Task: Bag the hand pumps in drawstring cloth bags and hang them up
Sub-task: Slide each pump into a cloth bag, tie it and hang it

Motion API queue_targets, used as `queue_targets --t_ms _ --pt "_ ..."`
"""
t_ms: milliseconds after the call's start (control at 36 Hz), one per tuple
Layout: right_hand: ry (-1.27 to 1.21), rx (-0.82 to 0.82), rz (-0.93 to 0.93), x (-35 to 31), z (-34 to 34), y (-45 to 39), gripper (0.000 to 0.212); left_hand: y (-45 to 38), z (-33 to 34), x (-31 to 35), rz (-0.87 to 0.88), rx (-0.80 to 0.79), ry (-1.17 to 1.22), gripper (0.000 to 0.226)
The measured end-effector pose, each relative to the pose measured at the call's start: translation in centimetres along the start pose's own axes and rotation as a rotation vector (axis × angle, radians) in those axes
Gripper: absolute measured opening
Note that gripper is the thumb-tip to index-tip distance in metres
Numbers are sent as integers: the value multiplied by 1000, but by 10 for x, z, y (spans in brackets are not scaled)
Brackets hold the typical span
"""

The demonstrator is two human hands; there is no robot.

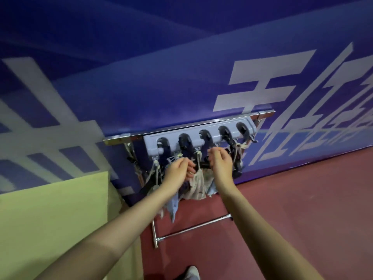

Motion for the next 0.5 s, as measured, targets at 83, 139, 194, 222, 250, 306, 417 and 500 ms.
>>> queue_targets --t_ms 83,139,194,222,250,306,417,500 --pt "-14 -108 34 8 54 43 28 28 -66 -19 -37 66 23 37" --pt "-18 -142 69 17 92 78 29 53 -115 -37 -66 117 58 37" --pt "-44 -175 133 32 132 120 33 83 -167 -60 -104 155 81 37" --pt "-52 -192 173 41 150 140 34 99 -192 -71 -125 174 93 37" --pt "-58 -209 212 50 168 158 34 114 -214 -81 -143 189 103 36" --pt "-58 -265 263 64 208 194 32 143 -262 -99 -178 229 123 32" --pt "-12 -384 316 80 274 262 31 187 -344 -130 -255 332 119 29" --pt "52 -500 348 87 312 312 28 217 -391 -148 -299 380 83 29"
Point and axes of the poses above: each hand's wrist, its own y-axis away from the middle knuckle, its own z-axis out of the palm, x = y × z, the point moved 10 cm from there along -y, towards the middle knuckle, and after that the axes turned 2 degrees about -y, right-handed, at the moved point
